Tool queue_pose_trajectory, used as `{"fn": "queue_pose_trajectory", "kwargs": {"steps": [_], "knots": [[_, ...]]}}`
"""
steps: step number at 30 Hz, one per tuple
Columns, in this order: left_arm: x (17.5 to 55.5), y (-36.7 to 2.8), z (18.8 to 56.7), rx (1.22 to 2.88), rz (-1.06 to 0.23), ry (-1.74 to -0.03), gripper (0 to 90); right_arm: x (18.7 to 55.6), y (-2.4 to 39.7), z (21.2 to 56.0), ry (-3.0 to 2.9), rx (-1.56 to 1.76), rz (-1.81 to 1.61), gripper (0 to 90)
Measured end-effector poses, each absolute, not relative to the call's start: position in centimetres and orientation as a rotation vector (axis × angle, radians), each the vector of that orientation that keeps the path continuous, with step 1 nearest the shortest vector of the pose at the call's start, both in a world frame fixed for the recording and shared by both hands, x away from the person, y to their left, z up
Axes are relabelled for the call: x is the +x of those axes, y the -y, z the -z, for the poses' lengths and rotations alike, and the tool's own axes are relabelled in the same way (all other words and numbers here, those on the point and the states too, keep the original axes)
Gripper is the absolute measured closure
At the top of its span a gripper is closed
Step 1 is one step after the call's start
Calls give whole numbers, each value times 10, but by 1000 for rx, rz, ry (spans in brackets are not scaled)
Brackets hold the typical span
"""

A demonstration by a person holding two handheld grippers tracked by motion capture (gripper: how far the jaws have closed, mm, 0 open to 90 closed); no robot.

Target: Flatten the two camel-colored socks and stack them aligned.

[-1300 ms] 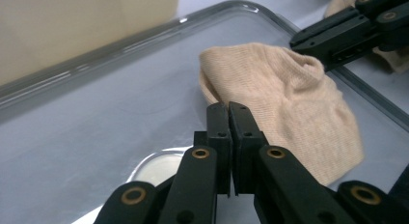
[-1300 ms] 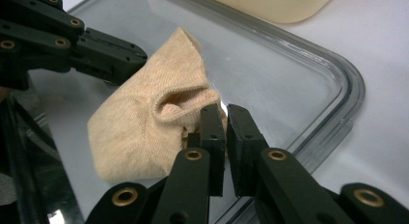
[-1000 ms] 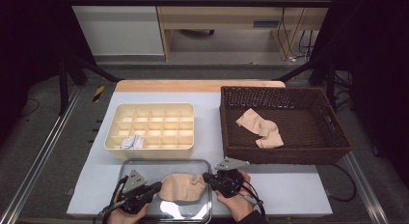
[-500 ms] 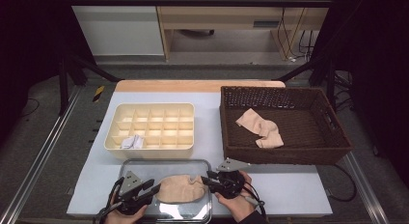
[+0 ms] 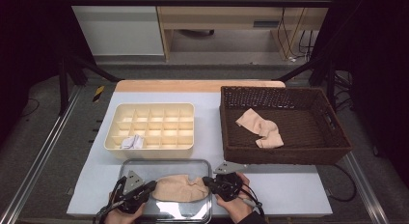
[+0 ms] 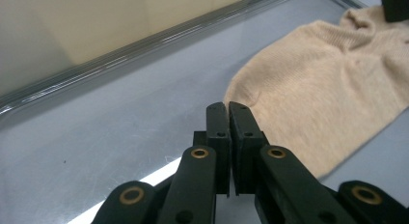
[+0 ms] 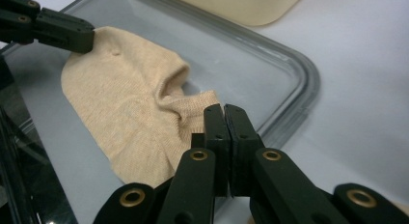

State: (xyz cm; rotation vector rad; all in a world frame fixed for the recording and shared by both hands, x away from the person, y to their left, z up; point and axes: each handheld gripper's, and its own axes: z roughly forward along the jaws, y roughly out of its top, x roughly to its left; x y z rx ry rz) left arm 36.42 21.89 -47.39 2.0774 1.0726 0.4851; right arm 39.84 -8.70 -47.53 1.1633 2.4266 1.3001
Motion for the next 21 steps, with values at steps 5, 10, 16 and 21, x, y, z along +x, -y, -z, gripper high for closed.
{"fn": "queue_pose_trajectory", "kwargs": {"steps": [5, 10, 16, 21], "knots": [[365, -218, 475, 2082, -495, -1076, 864, 400, 86, 479, -2417, 1159, -1255, 893], [366, -221, 473, 2041, -519, -1087, 728, 401, 89, 475, -2396, 1165, -1313, 801], [370, -231, 462, 1954, -568, -1091, 614, 403, 121, 453, -2263, 1192, -1355, 749], [372, -235, 459, 1929, -562, -1078, 599, 398, 141, 453, -2243, 1224, -1313, 731]]}}
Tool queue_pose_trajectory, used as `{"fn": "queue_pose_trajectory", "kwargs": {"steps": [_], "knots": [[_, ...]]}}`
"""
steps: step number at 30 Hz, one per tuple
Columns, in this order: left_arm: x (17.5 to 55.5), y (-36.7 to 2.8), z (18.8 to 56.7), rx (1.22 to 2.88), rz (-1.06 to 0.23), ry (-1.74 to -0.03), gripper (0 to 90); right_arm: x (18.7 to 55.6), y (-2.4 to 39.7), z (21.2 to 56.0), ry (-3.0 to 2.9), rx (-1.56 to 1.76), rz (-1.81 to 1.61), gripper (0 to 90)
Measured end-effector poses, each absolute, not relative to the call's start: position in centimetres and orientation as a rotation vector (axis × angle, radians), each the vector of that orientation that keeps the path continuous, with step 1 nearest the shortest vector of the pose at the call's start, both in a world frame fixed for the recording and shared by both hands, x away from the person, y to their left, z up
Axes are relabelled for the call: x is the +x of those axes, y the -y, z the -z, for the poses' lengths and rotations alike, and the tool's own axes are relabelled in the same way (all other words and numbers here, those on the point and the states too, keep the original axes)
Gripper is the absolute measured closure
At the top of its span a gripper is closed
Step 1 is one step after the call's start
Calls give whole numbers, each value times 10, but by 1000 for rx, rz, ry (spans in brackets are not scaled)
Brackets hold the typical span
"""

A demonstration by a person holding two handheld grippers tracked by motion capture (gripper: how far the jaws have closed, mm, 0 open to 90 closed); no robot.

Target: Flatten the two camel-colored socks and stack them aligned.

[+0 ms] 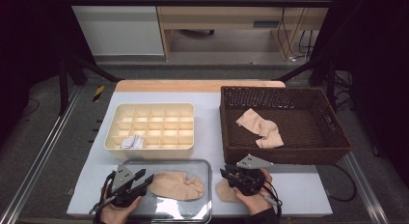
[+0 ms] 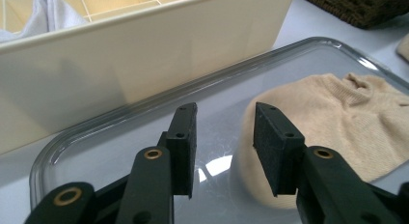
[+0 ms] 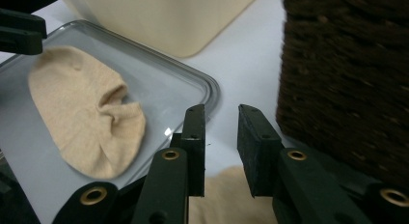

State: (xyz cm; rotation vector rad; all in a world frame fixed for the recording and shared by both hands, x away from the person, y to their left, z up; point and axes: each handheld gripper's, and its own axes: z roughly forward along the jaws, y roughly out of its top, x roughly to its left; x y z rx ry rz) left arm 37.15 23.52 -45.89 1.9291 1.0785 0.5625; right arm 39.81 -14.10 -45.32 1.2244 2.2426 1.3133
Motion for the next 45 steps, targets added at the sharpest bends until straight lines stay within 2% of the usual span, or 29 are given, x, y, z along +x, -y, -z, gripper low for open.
{"fn": "queue_pose_trajectory", "kwargs": {"steps": [6, 12, 16, 20, 24, 26, 28, 32, 37, 42, 45], "knots": [[372, -230, 467, 2012, -534, -1053, 595, 397, 151, 458, -2238, 1256, -1257, 718], [371, -236, 462, 1949, -548, -1073, 582, 392, 145, 460, -2270, 1242, -1259, 709], [373, -238, 460, 1939, -548, -1082, 574, 394, 137, 463, -2278, 1242, -1215, 678], [378, -239, 455, 1931, -540, -1084, 558, 398, 150, 460, -2197, 1273, -1196, 597], [383, -243, 450, 1937, -550, -1065, 555, 402, 158, 462, -2174, 1306, -1175, 570], [385, -244, 451, 1936, -553, -1084, 549, 405, 157, 464, -2192, 1307, -1163, 587], [385, -245, 454, 1946, -550, -1092, 548, 407, 154, 467, -2238, 1314, -1148, 662], [386, -246, 459, 1953, -540, -1109, 541, 407, 154, 469, -2281, 1285, -1082, 727], [385, -247, 461, 1951, -535, -1123, 518, 410, 157, 472, -2267, 1307, -1051, 709], [386, -248, 461, 1952, -521, -1128, 490, 411, 147, 463, -2245, 1253, -1133, 673], [385, -248, 461, 1954, -522, -1130, 476, 414, 137, 468, -2294, 1234, -1083, 653]]}}
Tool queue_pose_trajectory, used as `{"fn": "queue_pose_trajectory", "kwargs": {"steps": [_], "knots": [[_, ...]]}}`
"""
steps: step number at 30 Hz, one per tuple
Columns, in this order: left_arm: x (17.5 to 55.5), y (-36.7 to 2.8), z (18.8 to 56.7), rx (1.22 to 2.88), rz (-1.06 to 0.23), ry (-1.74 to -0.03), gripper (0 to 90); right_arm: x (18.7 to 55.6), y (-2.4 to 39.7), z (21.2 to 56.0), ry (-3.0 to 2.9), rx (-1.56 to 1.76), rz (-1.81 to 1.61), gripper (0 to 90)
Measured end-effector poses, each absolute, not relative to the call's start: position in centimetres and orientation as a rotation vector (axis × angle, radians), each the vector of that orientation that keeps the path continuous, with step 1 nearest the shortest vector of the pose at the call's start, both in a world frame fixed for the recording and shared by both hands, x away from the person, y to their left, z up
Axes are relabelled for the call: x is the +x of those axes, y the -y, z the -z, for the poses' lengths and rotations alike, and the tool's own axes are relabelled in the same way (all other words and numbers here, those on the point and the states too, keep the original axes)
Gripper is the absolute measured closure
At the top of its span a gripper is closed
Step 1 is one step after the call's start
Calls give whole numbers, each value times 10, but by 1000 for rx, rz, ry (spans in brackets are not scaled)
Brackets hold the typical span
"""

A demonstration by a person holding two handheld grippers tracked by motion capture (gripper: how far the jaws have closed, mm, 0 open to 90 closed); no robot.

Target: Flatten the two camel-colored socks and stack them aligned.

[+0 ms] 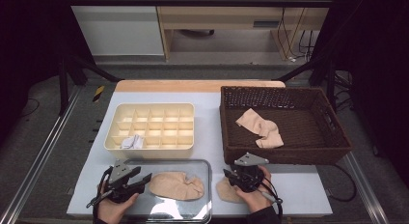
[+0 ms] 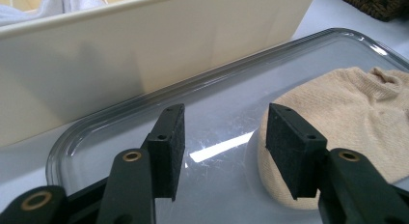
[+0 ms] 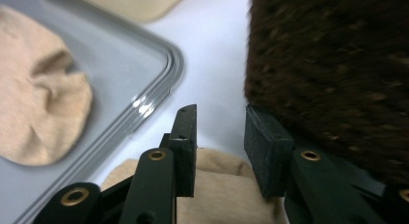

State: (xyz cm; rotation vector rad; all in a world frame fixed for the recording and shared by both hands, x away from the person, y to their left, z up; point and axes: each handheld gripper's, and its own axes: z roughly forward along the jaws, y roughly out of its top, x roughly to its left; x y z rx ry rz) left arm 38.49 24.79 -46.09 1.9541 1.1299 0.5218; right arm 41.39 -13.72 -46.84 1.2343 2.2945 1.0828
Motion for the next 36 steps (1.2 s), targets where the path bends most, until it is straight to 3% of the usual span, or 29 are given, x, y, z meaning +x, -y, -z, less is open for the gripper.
{"fn": "queue_pose_trajectory", "kwargs": {"steps": [5, 9, 13, 22, 29, 36], "knots": [[384, -249, 460, 1935, -529, -1143, 463, 418, 133, 478, -2341, 1243, -1011, 671], [384, -249, 460, 1935, -528, -1146, 461, 417, 132, 478, -2356, 1244, -1027, 848], [384, -249, 460, 1933, -524, -1146, 461, 417, 131, 473, -2366, 1253, -1019, 887], [383, -246, 460, 1945, -486, -1128, 517, 413, 91, 445, -2435, 1045, -1257, 890], [381, -246, 460, 1944, -478, -1127, 536, 415, 63, 458, -2531, 1006, -1289, 880], [379, -244, 455, 1931, -473, -1114, 538, 413, 81, 449, -2432, 1047, -1357, 727]]}}
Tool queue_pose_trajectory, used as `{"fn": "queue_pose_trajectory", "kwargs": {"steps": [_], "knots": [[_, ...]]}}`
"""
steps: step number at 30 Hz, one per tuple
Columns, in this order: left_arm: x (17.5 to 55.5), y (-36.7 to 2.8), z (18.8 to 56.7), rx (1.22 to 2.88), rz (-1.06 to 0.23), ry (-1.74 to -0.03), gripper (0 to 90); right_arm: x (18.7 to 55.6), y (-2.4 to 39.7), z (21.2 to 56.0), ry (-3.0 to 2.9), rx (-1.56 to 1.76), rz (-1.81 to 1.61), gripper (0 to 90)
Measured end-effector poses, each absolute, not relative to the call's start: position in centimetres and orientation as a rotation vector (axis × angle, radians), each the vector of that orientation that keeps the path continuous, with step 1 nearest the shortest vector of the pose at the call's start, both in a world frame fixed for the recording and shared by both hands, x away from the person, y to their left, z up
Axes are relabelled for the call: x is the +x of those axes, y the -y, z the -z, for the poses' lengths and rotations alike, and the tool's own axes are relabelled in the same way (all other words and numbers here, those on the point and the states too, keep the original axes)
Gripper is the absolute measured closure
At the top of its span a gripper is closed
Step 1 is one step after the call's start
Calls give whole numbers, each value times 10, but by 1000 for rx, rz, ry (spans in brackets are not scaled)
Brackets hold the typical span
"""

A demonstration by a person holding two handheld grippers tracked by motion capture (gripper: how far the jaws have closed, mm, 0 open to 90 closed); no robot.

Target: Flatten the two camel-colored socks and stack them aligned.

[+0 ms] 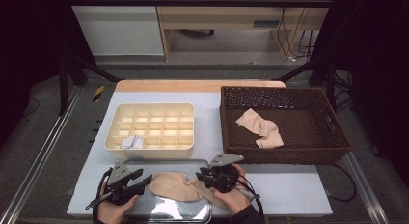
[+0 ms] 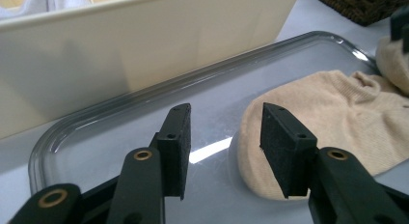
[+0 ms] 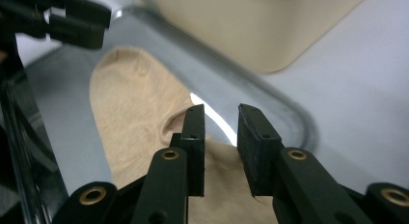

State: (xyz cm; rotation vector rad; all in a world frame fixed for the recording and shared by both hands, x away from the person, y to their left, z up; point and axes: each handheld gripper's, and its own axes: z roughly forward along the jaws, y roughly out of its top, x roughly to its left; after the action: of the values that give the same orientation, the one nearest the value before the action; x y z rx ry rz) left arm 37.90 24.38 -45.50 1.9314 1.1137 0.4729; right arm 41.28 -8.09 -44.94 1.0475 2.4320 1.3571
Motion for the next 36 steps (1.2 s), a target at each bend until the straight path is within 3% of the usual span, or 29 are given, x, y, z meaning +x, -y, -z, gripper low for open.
{"fn": "queue_pose_trajectory", "kwargs": {"steps": [15, 24, 30, 36], "knots": [[381, -182, 426, 1968, -447, -974, 488, 388, 159, 464, -2330, 1211, -1253, 659], [389, -129, 442, 2043, -341, -914, 475, 383, 162, 479, -2400, 1240, -1194, 658], [393, -109, 452, 2098, -301, -863, 574, 384, 160, 483, -2419, 1225, -1179, 803], [397, -100, 460, 2139, -278, -853, 819, 389, 158, 480, -2427, 1221, -1170, 871]]}}
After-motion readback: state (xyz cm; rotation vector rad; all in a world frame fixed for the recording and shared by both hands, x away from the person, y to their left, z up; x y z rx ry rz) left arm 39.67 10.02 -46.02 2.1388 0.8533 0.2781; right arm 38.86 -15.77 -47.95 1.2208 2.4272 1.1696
